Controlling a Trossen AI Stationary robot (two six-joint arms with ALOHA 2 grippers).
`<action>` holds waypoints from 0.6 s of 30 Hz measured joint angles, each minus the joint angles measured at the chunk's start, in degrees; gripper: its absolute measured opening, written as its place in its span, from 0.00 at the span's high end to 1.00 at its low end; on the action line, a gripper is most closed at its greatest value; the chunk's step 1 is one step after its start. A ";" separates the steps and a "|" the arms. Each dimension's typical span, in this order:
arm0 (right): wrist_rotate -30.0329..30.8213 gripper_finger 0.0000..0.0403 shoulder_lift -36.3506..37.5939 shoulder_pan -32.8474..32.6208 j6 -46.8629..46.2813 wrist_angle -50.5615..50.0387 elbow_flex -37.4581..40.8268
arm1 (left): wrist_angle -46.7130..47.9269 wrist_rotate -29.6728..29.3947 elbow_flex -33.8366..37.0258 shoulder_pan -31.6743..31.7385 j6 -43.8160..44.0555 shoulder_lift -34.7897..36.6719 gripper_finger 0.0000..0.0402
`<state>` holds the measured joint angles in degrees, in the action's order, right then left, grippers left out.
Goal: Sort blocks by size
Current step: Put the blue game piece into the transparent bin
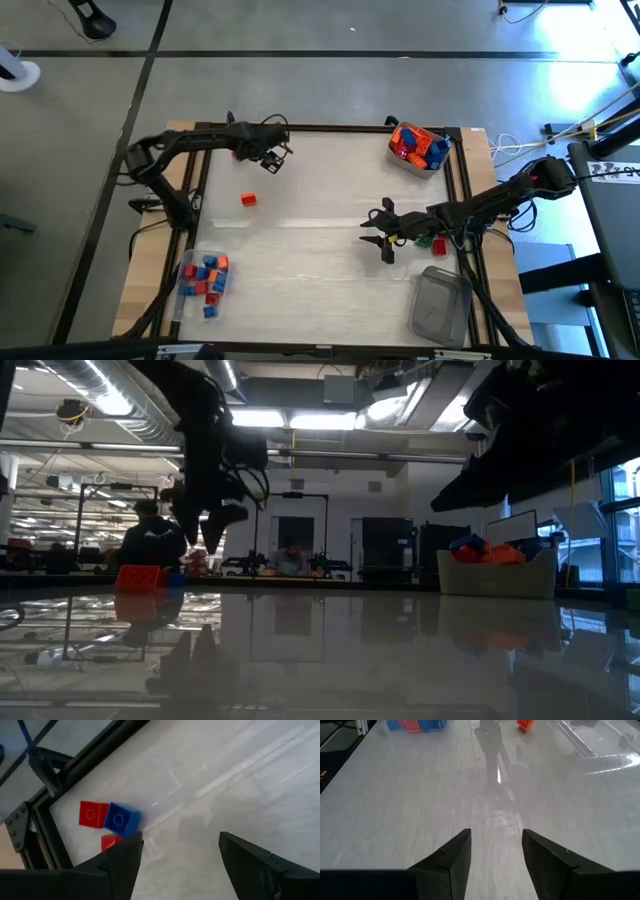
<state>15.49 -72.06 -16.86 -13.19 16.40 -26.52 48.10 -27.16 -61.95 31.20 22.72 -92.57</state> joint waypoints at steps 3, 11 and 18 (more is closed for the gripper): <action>0.00 0.56 0.00 0.00 0.00 -0.04 0.00 | -0.79 0.01 0.00 2.28 -0.67 -2.39 0.37; -0.02 0.56 0.00 0.00 0.00 -0.26 0.00 | -0.83 -0.06 0.02 7.21 -2.62 -7.88 0.37; -0.02 0.56 0.00 0.00 0.00 -0.26 0.00 | -2.88 -0.04 0.02 10.03 -3.98 -9.60 0.37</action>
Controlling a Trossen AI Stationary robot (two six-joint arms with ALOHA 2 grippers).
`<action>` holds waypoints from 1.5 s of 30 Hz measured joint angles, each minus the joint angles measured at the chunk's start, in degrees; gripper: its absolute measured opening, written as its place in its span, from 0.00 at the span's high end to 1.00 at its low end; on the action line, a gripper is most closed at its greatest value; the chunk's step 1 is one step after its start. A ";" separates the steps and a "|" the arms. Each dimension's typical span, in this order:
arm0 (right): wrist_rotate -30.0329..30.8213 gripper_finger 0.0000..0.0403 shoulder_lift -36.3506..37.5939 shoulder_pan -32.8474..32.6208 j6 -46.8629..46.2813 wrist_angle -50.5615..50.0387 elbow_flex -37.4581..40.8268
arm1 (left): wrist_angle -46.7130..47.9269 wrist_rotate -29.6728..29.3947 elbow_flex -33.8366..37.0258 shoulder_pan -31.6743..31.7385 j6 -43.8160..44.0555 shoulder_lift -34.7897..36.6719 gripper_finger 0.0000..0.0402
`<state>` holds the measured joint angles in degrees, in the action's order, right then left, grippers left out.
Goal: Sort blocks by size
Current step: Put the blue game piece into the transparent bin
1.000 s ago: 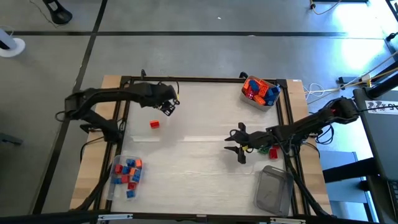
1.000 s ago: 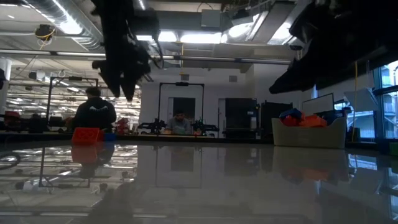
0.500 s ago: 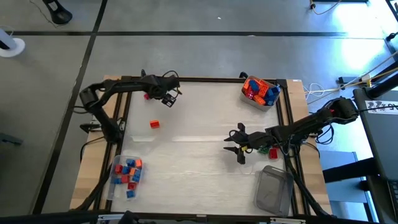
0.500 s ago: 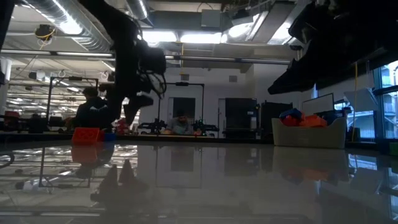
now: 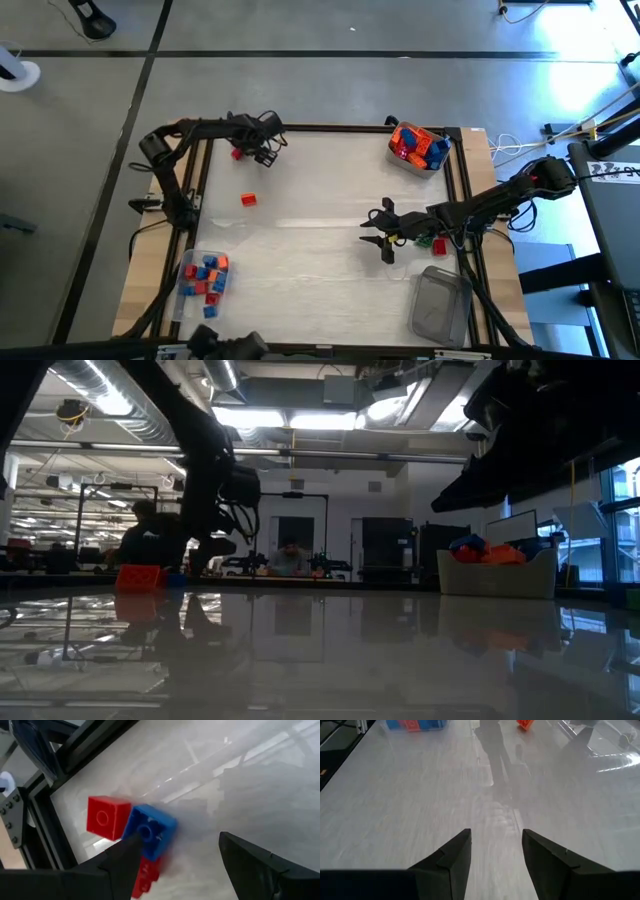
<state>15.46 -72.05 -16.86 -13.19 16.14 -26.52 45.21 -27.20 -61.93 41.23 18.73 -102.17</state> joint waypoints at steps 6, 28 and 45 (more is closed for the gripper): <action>0.00 0.56 0.00 0.00 0.00 0.00 0.00 | -1.38 1.03 0.00 2.60 -1.27 -1.37 0.37; 0.09 0.56 0.00 0.00 0.20 0.03 0.00 | 0.96 14.40 0.00 -4.69 -4.32 0.09 0.37; 0.15 0.56 0.00 0.00 0.17 0.00 0.00 | 0.74 14.82 0.04 -30.21 -0.66 0.23 0.37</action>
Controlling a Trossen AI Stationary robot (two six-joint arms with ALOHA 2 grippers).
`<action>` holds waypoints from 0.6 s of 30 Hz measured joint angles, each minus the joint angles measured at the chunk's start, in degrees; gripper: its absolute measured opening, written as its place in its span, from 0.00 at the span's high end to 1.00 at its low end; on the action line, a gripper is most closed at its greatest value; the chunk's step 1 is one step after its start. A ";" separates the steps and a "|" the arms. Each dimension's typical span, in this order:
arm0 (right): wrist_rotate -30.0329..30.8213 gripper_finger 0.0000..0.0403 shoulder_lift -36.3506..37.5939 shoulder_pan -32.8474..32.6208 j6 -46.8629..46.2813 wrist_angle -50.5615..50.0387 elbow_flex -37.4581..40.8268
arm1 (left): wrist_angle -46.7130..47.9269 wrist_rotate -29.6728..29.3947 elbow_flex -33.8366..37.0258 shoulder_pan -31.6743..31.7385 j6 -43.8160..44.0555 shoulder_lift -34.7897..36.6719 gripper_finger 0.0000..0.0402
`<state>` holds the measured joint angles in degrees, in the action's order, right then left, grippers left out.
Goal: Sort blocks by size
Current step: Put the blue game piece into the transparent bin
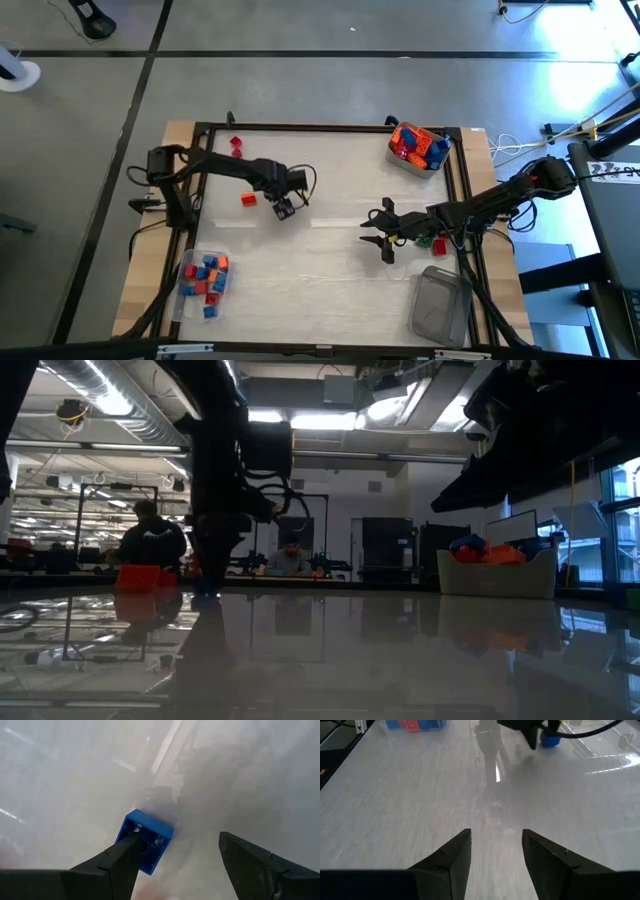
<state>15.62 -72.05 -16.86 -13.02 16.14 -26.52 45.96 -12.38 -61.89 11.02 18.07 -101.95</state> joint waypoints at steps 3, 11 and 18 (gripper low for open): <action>0.02 0.56 0.00 0.00 0.00 0.02 0.00 | 0.15 0.20 0.02 -2.55 0.21 0.65 0.37; 0.04 0.56 0.00 0.00 0.00 0.37 0.00 | 1.20 0.38 0.09 -4.42 -2.70 7.97 0.37; 0.04 0.56 0.00 0.00 0.00 0.29 0.00 | 0.88 0.01 0.27 -2.63 -15.89 10.07 0.37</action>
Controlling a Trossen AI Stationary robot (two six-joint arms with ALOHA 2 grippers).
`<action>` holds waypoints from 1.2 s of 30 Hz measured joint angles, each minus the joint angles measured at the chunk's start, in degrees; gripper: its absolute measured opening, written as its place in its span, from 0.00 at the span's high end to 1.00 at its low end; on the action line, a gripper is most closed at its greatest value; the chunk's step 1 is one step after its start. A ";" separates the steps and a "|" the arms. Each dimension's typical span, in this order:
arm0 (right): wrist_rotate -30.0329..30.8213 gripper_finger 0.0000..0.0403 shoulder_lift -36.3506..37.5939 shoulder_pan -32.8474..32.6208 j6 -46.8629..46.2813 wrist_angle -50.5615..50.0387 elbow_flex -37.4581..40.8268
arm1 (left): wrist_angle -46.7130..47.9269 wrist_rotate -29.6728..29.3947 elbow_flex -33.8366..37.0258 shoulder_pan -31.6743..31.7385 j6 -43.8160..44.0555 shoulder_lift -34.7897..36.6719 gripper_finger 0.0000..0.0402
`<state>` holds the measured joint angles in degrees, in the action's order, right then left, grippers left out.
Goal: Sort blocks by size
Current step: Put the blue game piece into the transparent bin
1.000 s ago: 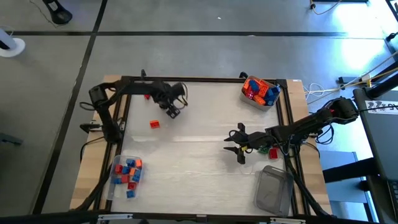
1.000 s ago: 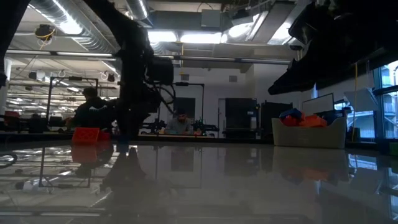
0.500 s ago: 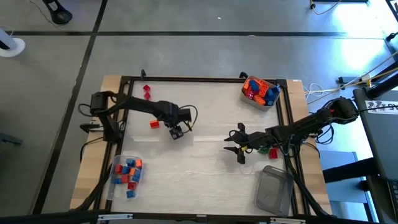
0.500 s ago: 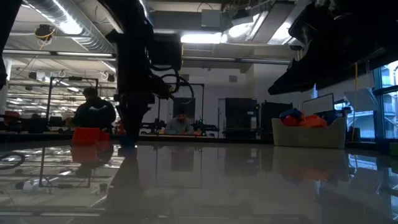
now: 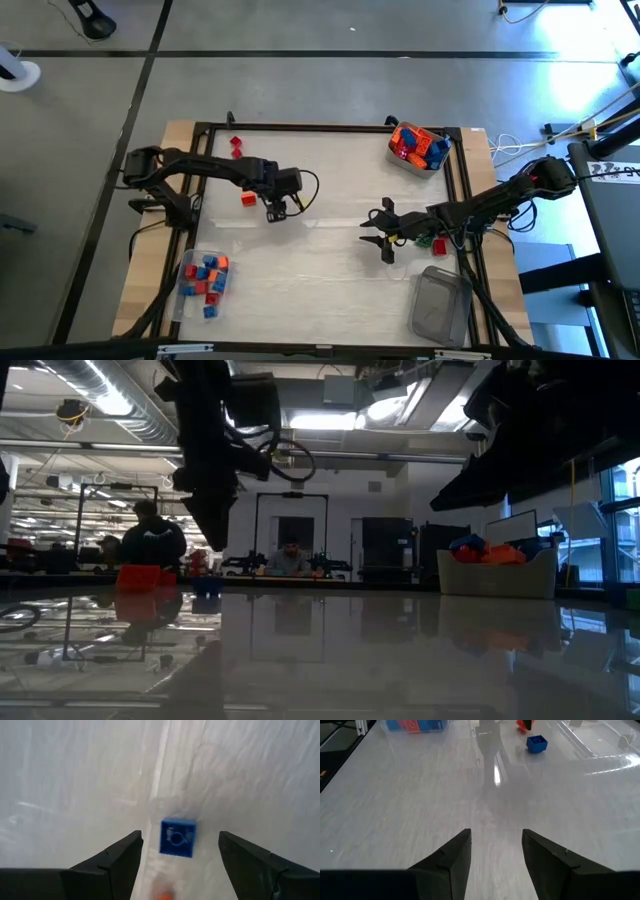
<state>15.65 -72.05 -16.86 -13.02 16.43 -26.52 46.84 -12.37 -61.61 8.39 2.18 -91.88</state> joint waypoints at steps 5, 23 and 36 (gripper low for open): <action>-0.17 0.56 0.00 0.00 -0.02 -0.36 0.00 | -1.97 0.10 3.36 2.43 -6.11 -0.21 0.37; -0.21 0.56 -0.22 0.00 -0.07 -0.27 0.00 | -14.19 4.75 11.51 3.77 -9.66 -0.20 0.37; -0.19 0.56 -0.26 -0.02 -0.15 -0.23 0.00 | -20.21 6.16 15.51 3.73 -9.06 -0.04 0.59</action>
<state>15.47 -72.31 -16.88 -13.17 16.21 -26.52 26.63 -6.21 -46.11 12.12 -6.87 -91.92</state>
